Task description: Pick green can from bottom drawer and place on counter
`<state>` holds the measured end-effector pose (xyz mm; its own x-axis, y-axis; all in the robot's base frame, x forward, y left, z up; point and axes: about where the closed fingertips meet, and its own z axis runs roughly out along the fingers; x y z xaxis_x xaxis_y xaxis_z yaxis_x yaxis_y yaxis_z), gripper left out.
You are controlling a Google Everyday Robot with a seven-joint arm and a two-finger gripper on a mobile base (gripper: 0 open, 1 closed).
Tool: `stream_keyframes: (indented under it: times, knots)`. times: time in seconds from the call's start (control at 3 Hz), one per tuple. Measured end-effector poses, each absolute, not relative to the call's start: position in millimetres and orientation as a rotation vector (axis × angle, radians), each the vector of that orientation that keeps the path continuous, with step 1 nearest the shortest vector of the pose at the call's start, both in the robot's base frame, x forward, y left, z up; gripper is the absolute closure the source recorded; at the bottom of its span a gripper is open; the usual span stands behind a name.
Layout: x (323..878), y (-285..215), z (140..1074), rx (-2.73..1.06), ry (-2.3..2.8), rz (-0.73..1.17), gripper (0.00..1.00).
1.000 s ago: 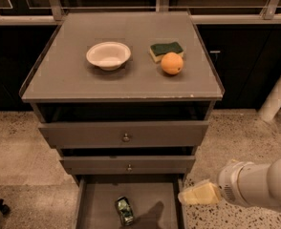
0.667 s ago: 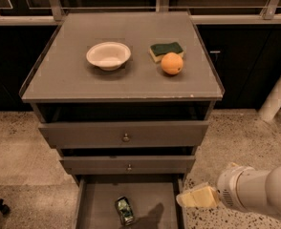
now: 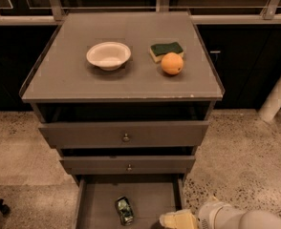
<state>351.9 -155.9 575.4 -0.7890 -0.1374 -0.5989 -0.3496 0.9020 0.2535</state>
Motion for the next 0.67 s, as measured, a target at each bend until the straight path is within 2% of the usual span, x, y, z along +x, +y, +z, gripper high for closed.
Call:
stream_keyframes:
  times: [0.33, 0.67]
  knots:
    - [352.1, -152.9, 528.2, -0.232, 2.496, 0.523, 0.00]
    - [355.5, -148.5, 523.2, -0.250, 2.502, 0.528, 0.00]
